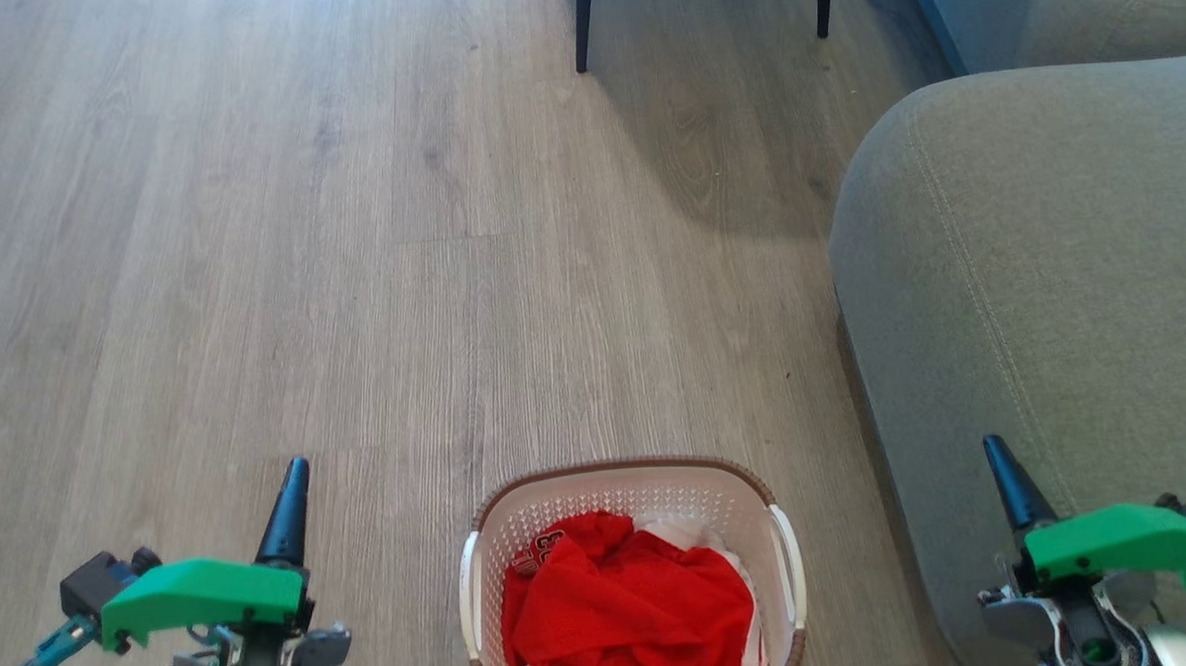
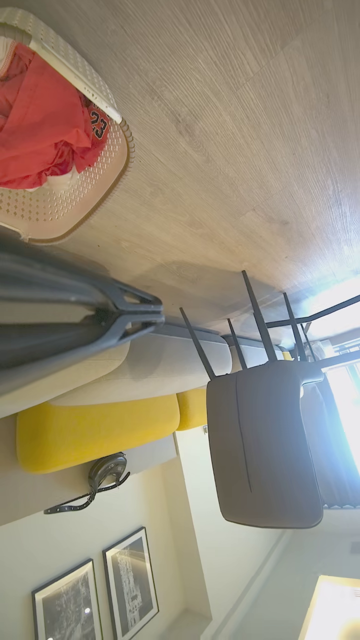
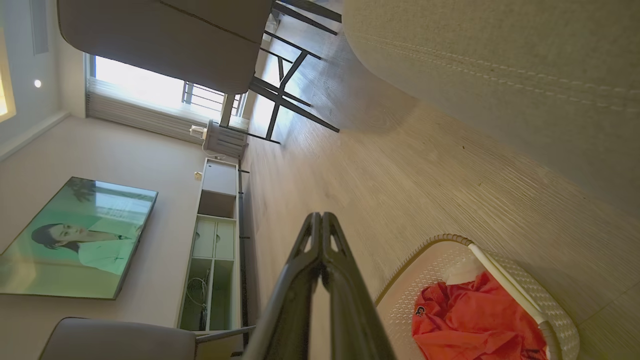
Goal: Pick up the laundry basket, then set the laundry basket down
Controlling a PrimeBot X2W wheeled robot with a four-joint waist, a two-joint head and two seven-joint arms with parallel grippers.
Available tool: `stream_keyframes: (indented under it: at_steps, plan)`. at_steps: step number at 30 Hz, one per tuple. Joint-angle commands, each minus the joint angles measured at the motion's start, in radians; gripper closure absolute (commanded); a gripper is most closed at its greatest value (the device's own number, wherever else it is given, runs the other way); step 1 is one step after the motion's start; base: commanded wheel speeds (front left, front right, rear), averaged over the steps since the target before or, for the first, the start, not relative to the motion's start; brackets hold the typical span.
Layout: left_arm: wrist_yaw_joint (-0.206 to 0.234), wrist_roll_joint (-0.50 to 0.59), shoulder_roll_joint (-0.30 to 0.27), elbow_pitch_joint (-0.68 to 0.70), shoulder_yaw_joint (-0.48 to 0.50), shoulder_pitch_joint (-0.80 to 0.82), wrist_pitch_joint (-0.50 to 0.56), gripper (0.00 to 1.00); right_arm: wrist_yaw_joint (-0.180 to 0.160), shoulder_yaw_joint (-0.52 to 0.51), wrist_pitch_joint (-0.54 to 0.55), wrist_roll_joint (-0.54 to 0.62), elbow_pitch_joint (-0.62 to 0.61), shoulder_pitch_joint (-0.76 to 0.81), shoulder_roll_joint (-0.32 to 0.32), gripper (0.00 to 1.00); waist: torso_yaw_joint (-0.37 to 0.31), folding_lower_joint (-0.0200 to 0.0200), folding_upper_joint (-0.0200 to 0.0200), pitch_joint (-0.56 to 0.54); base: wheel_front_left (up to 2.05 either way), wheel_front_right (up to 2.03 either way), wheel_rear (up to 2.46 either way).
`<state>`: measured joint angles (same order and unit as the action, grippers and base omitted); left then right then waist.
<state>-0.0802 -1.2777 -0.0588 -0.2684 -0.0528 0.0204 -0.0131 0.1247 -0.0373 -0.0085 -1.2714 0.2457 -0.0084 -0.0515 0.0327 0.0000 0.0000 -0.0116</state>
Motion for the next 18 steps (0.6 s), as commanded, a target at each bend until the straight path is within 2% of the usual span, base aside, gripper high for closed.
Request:
stream_keyframes:
  at_steps: [1,18]
  plan:
    - [-0.010,-0.025,-0.015,0.030,0.035,0.058,0.007,1.00,0.005,0.006,0.008,-0.026,-0.027,-0.058,-0.019,1.00,-0.001,0.0000,0.0000,0.001,0.00,0.00,0.00]
    - [-0.033,-0.215,-0.014,0.027,0.093,0.073,0.061,1.00,0.005,-0.026,0.061,-0.217,-0.013,-0.080,-0.019,1.00,-0.019,0.0000,0.0000,0.009,0.00,0.00,0.00]
